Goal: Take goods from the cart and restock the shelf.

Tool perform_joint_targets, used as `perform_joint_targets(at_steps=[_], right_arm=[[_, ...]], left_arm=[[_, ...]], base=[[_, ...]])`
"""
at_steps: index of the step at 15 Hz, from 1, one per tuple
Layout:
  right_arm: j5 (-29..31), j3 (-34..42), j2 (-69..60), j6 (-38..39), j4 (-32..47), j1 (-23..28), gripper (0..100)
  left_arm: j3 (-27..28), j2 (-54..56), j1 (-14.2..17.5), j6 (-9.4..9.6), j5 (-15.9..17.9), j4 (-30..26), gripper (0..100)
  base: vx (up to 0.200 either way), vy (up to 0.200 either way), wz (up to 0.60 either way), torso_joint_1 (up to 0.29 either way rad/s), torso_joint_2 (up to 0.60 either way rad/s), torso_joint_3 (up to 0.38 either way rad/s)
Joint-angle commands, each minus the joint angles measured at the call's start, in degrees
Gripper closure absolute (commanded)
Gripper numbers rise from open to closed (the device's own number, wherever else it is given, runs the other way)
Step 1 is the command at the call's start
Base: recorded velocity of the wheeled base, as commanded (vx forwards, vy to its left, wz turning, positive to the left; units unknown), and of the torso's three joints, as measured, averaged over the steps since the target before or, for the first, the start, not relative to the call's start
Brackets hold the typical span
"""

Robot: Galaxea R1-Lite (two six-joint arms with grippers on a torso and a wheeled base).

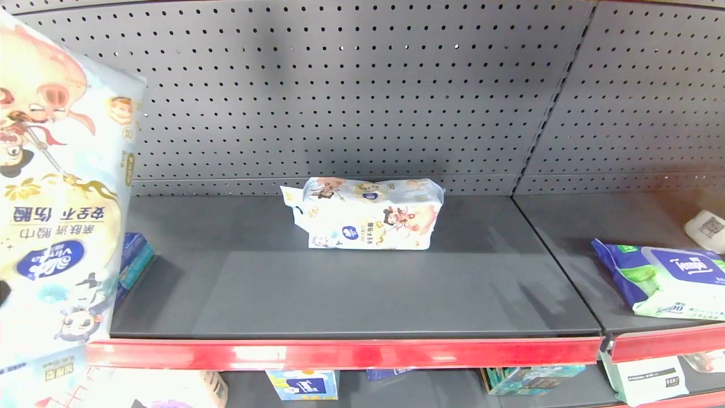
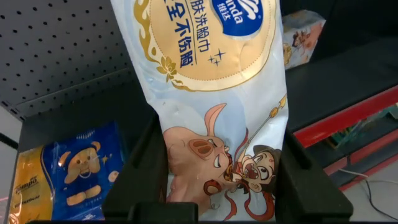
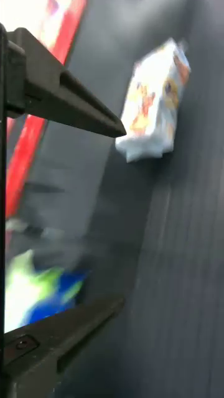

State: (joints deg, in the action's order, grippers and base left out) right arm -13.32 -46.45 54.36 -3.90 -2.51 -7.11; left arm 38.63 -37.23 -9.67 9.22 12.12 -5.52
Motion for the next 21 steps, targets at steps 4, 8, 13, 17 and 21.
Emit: perform_joint_targets(at_steps=[4, 8, 13, 17, 21], right_arm=[[-19.4, -27.6, 45.9, -8.8, -1.1, -7.7, 0], [-20.7, -31.4, 51.6, -9.9, -0.9, -11.1, 0], [-21.8, -36.5, 56.6, -12.5, -1.0, -12.1, 0], [-21.8, -35.6, 56.3, -13.2, -0.8, -12.4, 0], [-22.1, -33.1, 55.5, -13.7, -0.8, -14.3, 0]], left_arm=[[-1.3, -3.8, 0.0, 0.19, -0.4, 0.1, 100], [-1.5, -3.2, 0.0, 0.19, -0.4, 0.0, 100], [-1.1, -3.6, 0.1, 0.19, -0.5, 0.1, 100], [-1.2, -3.6, 0.0, 0.19, -0.4, 0.1, 100], [-1.3, -3.6, 0.0, 0.19, -0.4, 0.1, 100]], base=[[0.0, 0.0, 0.0, 0.0, 0.0, 0.0], [0.0, 0.0, 0.0, 0.0, 0.0, 0.0], [0.0, 0.0, 0.0, 0.0, 0.0, 0.0], [0.0, 0.0, 0.0, 0.0, 0.0, 0.0], [0.0, 0.0, 0.0, 0.0, 0.0, 0.0]])
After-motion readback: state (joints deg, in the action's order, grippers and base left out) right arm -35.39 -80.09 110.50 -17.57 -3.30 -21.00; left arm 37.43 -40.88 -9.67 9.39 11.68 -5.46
